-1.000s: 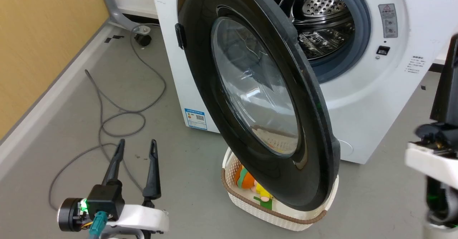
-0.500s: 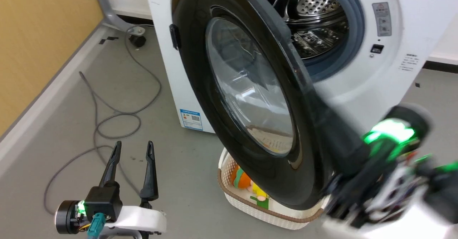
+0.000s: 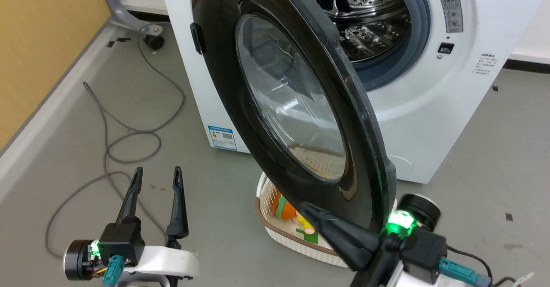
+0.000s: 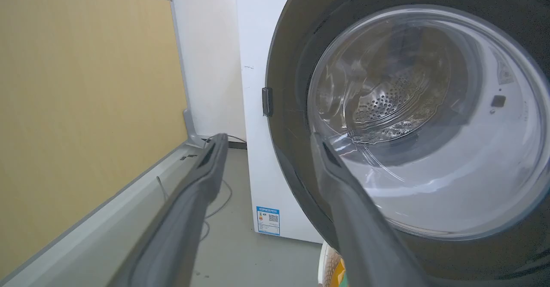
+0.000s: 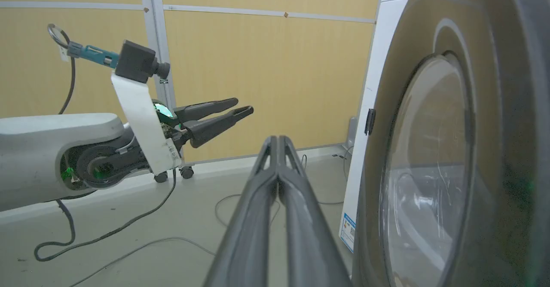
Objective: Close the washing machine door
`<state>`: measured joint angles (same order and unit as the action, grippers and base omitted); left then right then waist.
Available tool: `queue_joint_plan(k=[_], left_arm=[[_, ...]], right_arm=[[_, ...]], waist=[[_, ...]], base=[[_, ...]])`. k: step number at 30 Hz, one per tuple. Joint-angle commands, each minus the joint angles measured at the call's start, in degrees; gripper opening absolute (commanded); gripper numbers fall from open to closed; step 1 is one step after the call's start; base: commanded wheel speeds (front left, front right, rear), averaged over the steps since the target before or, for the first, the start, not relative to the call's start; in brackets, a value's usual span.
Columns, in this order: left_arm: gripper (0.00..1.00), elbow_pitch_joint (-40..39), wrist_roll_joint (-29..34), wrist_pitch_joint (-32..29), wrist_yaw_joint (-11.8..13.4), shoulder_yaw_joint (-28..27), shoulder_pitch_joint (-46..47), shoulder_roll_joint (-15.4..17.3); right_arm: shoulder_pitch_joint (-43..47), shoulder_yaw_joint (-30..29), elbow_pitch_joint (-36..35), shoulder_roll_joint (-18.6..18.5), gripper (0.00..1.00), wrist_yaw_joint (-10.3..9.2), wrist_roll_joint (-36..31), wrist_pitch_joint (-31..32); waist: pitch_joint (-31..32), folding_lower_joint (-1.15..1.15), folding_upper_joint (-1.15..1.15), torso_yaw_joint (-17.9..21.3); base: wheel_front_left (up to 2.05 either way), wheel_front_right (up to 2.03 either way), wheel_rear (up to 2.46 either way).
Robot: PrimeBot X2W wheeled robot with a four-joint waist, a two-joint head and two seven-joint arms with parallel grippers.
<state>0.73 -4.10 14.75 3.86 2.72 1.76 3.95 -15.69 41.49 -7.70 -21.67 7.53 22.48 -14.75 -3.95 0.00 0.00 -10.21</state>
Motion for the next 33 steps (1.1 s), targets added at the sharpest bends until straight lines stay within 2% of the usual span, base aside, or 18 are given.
queue_joint_plan(k=[1,10,18,25,33], left_arm=[[1.0,-0.2,0.5,0.2,-0.1,-0.2,0.0,-0.3],[1.0,-0.7,1.3,0.2,-0.4,-0.5,0.7,-0.7],[1.0,-1.5,2.0,0.2,-0.2,0.1,2.6,-0.8],[1.0,-2.6,2.0,0.2,0.3,1.0,5.3,-1.0],[1.0,-3.5,1.7,0.2,0.9,2.1,8.3,-1.0]], right_arm=[[1.4,-1.1,1.6,-0.1,0.0,-0.04,-0.4,-0.2],[5.1,-9.8,6.6,0.3,0.0,-0.04,-3.1,-0.2],[3.0,-20.9,11.2,1.9,0.0,-0.04,-6.4,-0.2],[-4.1,-31.2,16.8,4.2,0.0,-0.04,-7.6,-0.2],[-18.0,-35.4,25.8,2.5,0.0,-0.04,-8.2,-0.3]], waist=[[-0.4,0.0,0.0,0.2],[-2.5,0.0,0.0,1.6],[-5.7,0.0,0.0,3.0],[-10.1,0.0,0.0,2.9],[-15.2,0.0,0.0,1.9]], base=[[0.0,0.0,0.0],[0.0,0.0,0.0],[0.0,0.0,0.0],[0.0,0.0,0.0],[0.0,0.0,0.0]])
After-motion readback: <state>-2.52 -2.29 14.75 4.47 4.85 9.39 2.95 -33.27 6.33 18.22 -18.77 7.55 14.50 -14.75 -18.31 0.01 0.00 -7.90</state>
